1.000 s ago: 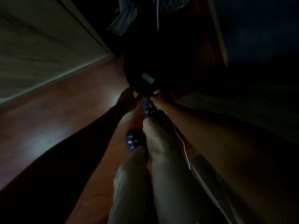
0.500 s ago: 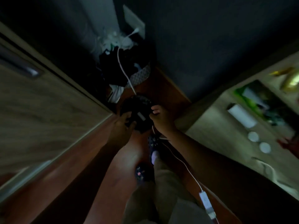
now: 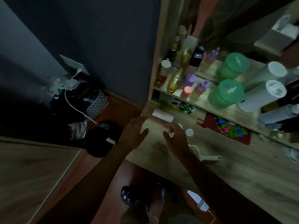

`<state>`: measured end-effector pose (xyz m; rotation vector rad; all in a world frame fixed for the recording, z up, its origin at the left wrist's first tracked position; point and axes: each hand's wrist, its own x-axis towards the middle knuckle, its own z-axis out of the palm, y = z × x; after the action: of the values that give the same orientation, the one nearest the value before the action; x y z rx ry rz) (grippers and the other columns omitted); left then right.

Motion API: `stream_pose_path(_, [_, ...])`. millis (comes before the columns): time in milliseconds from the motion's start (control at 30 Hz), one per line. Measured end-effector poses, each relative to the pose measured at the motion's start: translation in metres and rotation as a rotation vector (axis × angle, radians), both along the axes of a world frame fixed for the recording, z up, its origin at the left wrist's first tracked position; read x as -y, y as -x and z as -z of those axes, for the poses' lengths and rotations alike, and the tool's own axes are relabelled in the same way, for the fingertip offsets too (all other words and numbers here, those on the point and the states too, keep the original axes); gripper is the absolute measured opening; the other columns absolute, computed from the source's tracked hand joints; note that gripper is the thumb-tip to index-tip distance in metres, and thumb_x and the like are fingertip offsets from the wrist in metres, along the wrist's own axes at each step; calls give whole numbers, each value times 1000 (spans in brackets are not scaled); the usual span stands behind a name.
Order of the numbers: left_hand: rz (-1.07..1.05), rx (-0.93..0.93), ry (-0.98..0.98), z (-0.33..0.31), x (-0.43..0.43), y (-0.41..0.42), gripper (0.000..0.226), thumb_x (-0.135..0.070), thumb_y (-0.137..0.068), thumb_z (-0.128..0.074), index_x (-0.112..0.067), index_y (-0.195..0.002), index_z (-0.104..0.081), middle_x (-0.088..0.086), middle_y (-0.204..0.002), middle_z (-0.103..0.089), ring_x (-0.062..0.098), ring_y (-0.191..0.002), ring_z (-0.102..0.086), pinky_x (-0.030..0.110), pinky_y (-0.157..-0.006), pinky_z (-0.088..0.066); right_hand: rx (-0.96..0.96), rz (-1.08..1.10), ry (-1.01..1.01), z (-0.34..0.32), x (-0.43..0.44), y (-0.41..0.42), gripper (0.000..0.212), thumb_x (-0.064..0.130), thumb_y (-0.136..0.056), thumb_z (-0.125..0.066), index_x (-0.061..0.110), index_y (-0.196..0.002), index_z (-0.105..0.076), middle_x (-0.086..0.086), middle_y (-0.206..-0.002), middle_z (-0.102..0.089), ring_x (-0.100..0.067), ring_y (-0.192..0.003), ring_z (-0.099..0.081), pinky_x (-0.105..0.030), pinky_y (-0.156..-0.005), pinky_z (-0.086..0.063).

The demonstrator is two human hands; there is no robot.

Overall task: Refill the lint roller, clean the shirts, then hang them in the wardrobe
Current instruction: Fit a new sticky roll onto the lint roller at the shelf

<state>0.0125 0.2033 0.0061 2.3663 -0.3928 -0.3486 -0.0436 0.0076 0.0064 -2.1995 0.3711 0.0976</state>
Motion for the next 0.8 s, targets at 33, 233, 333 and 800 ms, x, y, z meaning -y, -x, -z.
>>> stream_pose_path(33, [40, 23, -24, 2, 17, -6, 52, -26, -93, -62, -8, -141, -54, 15, -140, -58, 33, -130, -54, 35, -109, -37, 16, 10, 32, 4, 11, 1, 27, 8, -88, -67, 10, -115, -65, -5, -114, -65, -17, -98, -59, -22, -84, -44])
stream_pose_path(233, [193, 116, -215, 35, 96, -33, 55, -20, -81, -58, -6, -134, -59, 19, -134, -61, 39, -128, -55, 61, -103, -45, -48, -20, 170, 32, 70, -9, 35, 28, -78, -51, 14, -106, -68, -8, -106, -68, -28, -100, -61, -33, -88, -40])
stream_pose_path(333, [192, 133, -425, 37, 117, -33, 64, -8, -75, -67, -16, -138, -55, 12, -141, -54, 34, -135, -45, 59, -104, -41, -87, -100, 245, 46, 86, -9, 33, 28, -86, -54, 17, -113, -68, -8, -116, -67, -30, -108, -61, -36, -94, -42])
stream_pose_path(800, [31, -59, -557, 28, 104, 17, 54, -38, -90, -68, -16, -137, -54, 14, -126, -60, 33, -113, -56, 43, -89, -43, -22, -193, 224, 82, 94, -18, 30, 10, -76, -62, 15, -103, -75, -8, -109, -71, -32, -110, -62, -49, -104, -44])
